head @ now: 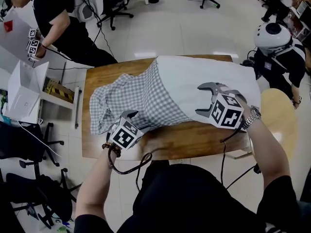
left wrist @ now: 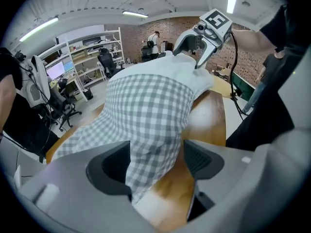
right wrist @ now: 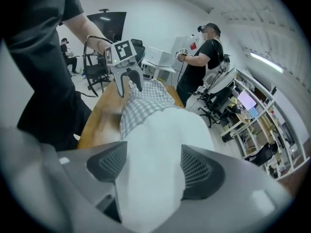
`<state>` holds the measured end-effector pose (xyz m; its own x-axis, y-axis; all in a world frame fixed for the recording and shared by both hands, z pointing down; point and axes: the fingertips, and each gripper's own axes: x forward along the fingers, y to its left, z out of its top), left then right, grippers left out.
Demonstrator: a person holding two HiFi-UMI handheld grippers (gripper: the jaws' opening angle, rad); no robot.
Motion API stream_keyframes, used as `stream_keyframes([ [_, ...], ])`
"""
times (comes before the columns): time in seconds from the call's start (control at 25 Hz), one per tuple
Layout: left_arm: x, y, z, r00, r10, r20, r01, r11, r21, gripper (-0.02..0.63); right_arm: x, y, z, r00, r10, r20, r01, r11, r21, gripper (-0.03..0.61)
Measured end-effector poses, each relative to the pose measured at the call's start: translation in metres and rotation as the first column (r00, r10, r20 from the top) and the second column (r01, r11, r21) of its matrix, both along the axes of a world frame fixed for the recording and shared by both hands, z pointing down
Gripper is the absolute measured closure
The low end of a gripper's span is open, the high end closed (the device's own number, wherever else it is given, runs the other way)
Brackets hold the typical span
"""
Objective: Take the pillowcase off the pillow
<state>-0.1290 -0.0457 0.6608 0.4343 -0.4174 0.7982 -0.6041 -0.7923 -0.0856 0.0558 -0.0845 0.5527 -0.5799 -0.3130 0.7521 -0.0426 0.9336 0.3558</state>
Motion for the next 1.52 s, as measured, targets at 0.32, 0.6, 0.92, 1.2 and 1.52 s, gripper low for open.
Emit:
stream_keyframes([
  [0.32, -0.007, 0.013, 0.056, 0.990, -0.049, 0.130, 0.052, 0.998, -0.020, 0.265, 0.005, 0.007, 0.059, 0.984, -0.010, -0.175, 0.024, 0.996, 0.082, 0.232],
  [0.6, -0.023, 0.002, 0.098, 0.968, -0.113, 0.226, 0.130, 0.990, -0.062, 0.398, 0.007, -0.004, 0.101, 0.957, 0.030, -0.288, 0.017, 0.987, 0.158, 0.337],
  [0.92, -0.043, 0.002, 0.094, 0.956, -0.150, 0.251, 0.169, 0.984, -0.056, 0.606, 0.011, 0.000, 0.095, 0.961, 0.037, -0.273, 0.027, 0.973, 0.228, 0.553],
  [1.2, -0.068, 0.013, 0.084, 0.948, -0.194, 0.253, 0.216, 0.974, -0.062, 0.607, 0.035, 0.009, 0.084, 0.965, 0.066, -0.252, -0.008, 0.974, 0.226, 0.558],
  [1.52, -0.099, 0.019, 0.075, 0.929, -0.252, 0.271, 0.273, 0.961, -0.046, 0.607, 0.067, 0.014, 0.077, 0.961, 0.095, -0.261, -0.033, 0.972, 0.234, 0.558],
])
